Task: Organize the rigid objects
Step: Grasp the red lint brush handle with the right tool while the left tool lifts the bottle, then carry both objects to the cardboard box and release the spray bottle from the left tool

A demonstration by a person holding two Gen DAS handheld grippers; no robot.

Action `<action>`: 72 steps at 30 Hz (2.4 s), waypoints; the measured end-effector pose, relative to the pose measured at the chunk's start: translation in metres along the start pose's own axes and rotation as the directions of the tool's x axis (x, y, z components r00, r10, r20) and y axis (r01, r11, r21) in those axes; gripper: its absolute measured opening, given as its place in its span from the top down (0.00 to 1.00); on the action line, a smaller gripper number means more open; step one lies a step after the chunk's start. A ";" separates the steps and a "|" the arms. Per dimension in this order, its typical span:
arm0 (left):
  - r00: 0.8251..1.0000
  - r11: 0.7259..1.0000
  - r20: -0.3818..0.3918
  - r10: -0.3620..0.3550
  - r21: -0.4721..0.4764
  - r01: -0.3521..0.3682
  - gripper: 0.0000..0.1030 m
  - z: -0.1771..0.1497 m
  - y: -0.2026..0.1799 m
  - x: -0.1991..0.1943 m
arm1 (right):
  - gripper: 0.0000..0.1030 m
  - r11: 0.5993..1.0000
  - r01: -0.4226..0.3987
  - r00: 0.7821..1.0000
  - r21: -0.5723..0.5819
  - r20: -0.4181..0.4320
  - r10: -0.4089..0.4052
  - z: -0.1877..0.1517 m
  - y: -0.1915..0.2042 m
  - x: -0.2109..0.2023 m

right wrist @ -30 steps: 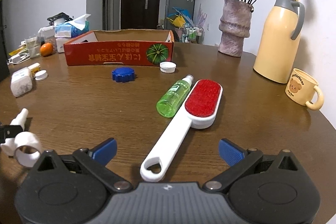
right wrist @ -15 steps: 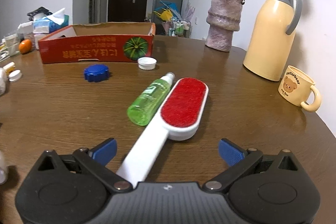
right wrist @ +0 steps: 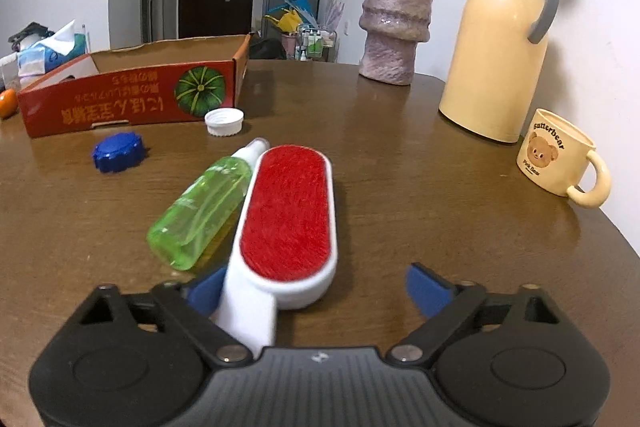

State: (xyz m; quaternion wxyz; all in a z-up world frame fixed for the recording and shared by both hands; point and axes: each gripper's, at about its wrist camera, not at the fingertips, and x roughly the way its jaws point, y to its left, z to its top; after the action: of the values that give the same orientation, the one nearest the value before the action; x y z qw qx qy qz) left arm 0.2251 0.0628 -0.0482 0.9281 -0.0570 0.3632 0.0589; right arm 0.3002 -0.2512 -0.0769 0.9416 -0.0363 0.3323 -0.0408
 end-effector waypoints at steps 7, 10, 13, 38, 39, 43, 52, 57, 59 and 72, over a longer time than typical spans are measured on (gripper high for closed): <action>1.000 1.000 0.021 0.000 0.001 0.000 0.72 0.011 -0.003 -0.001 | 0.47 0.998 -0.071 0.997 0.001 0.007 0.071 0.007 -0.004 0.004; 1.000 1.000 0.028 0.001 0.001 -0.001 0.72 0.016 -0.004 -0.002 | 0.47 0.997 -0.079 0.997 0.001 0.025 0.079 0.007 -0.004 0.001; 0.999 1.000 0.038 -0.003 0.003 0.002 0.72 0.020 -0.005 -0.003 | 0.47 0.996 -0.086 0.995 0.006 0.048 0.086 0.009 -0.005 -0.004; 0.975 0.999 0.217 -0.043 0.002 0.043 0.72 0.085 -0.028 -0.026 | 0.47 0.978 -0.201 0.952 -0.061 0.225 0.210 0.068 0.029 -0.033; 0.974 0.999 0.224 -0.045 0.002 0.046 0.72 0.089 -0.030 -0.025 | 0.47 0.976 -0.206 0.949 -0.064 0.229 0.215 0.070 0.031 -0.033; 0.968 0.998 0.244 -0.054 0.000 0.056 0.72 0.102 -0.036 -0.021 | 0.47 0.972 -0.221 0.940 -0.082 0.248 0.234 0.081 0.041 -0.031; 0.965 0.997 0.254 -0.066 -0.020 0.074 0.72 0.129 -0.045 0.000 | 0.47 0.962 -0.253 0.924 -0.102 0.270 0.272 0.106 0.066 -0.022; 0.963 0.997 0.260 -0.066 -0.031 0.076 0.72 0.145 -0.048 0.010 | 0.47 0.958 -0.268 0.916 -0.102 0.282 0.286 0.117 0.078 -0.015; 0.963 0.997 0.263 -0.064 -0.034 0.076 0.72 0.151 -0.048 0.014 | 0.47 0.957 -0.271 0.914 -0.106 0.282 0.290 0.122 0.082 -0.011; 0.956 0.994 0.289 -0.060 -0.066 0.083 0.72 0.182 -0.049 0.040 | 0.47 0.954 -0.278 0.917 -0.107 0.265 0.297 0.145 0.101 0.019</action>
State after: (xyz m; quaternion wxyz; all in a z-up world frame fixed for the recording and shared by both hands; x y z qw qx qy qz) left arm 0.3831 0.0445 0.0610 0.9695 -0.0969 0.2202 0.0469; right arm 0.4117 -0.1472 0.0138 0.9728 -0.0242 0.1996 0.1149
